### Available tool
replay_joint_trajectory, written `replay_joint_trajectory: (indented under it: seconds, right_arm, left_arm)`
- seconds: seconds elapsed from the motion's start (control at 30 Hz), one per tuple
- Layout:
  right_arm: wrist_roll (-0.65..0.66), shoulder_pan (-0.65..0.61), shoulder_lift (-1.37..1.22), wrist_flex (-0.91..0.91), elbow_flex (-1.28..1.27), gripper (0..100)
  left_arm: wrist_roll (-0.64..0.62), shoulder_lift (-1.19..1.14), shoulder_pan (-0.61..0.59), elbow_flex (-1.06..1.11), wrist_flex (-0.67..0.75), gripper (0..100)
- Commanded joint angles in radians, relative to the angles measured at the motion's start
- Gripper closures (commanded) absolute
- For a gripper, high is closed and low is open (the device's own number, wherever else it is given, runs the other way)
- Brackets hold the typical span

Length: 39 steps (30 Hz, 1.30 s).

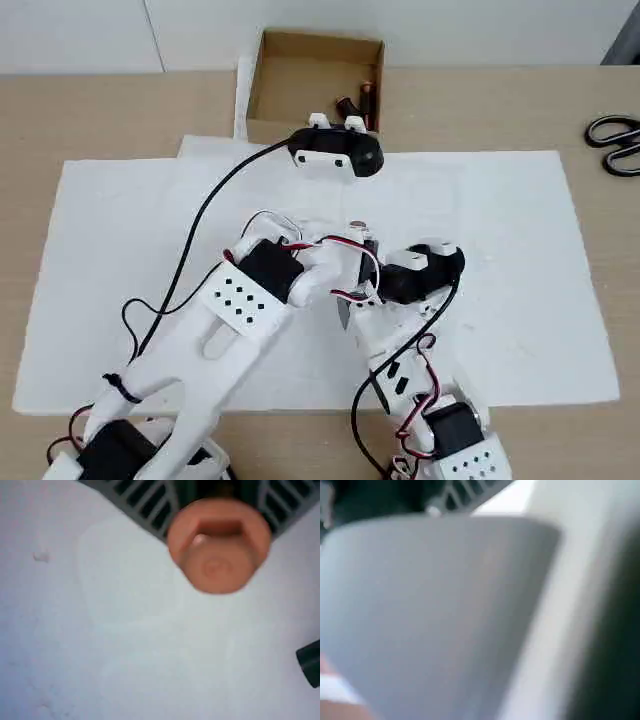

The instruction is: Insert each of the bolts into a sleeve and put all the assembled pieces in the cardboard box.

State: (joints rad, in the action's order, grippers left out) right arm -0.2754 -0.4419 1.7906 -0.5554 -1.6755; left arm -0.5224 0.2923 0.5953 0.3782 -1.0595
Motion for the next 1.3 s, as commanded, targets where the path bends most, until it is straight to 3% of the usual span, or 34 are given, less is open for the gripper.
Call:
replay_joint_trajectory:
  seconds: [0.0,0.13,0.23,0.47,0.87,1.1,1.27]
  right_arm:
    - [0.011,0.004,0.021,0.018,-0.008,99.5]
    - [0.011,0.004,0.021,0.018,-0.008,99.5]
    - [0.011,0.004,0.021,0.018,-0.008,99.5]
    - [0.011,0.004,0.021,0.018,-0.008,99.5]
    - [0.011,0.005,0.021,0.021,-0.008,99.5]
    - [0.02,0.084,0.008,-0.013,0.023,99.5]
    - [0.118,0.09,-0.016,-0.096,0.222,99.5]
  left_arm:
    - [-0.002,0.038,0.002,-0.001,-0.029,93]
    - [-0.006,0.038,0.002,0.001,-0.064,78]
    - [-0.006,0.044,0.0,0.001,-0.069,73]
    - [-0.006,0.048,-0.017,-0.012,-0.063,73]
    - [-0.003,0.048,-0.269,-0.087,-0.094,73]
    - [-0.002,0.048,-0.396,-0.087,-0.198,73]
    - [-0.002,0.048,-0.479,-0.087,-0.307,73]
